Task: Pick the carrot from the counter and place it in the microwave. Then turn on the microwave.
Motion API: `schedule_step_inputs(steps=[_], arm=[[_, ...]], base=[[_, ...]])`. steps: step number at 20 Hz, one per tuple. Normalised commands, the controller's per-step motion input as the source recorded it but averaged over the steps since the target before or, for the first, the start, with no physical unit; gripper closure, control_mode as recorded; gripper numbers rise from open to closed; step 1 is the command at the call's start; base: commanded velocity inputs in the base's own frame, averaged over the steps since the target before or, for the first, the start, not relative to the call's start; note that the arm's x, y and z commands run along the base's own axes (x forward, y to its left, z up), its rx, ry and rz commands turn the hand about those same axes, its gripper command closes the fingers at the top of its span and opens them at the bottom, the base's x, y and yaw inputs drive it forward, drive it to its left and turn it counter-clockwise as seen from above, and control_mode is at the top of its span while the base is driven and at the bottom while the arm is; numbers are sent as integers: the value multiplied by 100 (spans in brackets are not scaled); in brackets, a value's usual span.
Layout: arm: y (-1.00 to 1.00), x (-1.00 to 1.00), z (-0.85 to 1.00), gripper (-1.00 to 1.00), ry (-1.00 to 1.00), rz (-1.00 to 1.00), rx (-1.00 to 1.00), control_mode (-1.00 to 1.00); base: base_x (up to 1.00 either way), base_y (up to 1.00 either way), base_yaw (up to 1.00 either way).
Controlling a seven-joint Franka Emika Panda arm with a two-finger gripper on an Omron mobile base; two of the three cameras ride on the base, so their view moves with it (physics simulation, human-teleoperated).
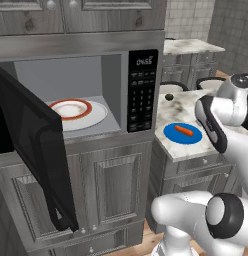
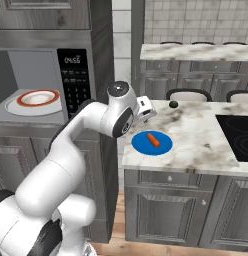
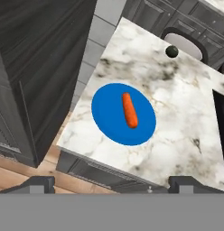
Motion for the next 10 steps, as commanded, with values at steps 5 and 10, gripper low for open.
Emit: schedule_step_inputs(steps=[5,10], arm=[[-4,20,-12,-100,0,0,0,-100],[-4,18,-13,-100,0,0,0,-100]], base=[[0,0,0],[0,0,0]])
